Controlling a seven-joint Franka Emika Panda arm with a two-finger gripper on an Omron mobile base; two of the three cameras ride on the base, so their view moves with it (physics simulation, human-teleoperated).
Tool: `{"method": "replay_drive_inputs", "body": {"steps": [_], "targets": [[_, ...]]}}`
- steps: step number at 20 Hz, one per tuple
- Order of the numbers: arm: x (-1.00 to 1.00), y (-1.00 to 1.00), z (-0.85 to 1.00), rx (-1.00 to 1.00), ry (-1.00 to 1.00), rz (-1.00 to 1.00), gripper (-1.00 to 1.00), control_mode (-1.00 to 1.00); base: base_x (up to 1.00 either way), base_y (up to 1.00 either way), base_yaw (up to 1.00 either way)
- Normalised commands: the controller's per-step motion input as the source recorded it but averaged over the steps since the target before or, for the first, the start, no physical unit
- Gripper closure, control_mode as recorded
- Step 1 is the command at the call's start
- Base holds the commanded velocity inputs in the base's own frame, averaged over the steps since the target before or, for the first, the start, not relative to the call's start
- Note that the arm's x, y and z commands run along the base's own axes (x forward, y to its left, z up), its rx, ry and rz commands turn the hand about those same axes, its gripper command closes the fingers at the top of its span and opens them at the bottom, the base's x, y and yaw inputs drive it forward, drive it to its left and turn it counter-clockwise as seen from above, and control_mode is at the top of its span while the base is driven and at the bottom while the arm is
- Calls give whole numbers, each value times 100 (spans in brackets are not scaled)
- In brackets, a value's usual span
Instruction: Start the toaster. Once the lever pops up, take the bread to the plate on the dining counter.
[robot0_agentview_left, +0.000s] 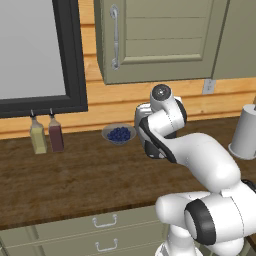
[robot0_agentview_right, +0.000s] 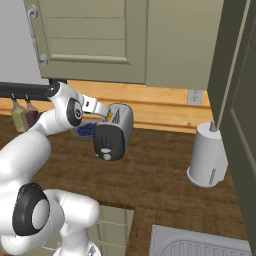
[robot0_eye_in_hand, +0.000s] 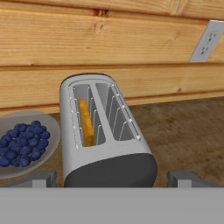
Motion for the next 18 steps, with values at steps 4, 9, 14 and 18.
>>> {"method": "replay_drive_inputs", "body": {"steps": [4,9,14,18], "targets": [[0,0,0,0,0,0,-100,-100,0,0,0],[0,0,0,0,0,0,-100,-100,0,0,0],[0,0,0,0,0,0,-100,-100,0,0,0],[0,0,0,0,0,0,-100,-100,0,0,0]]}}
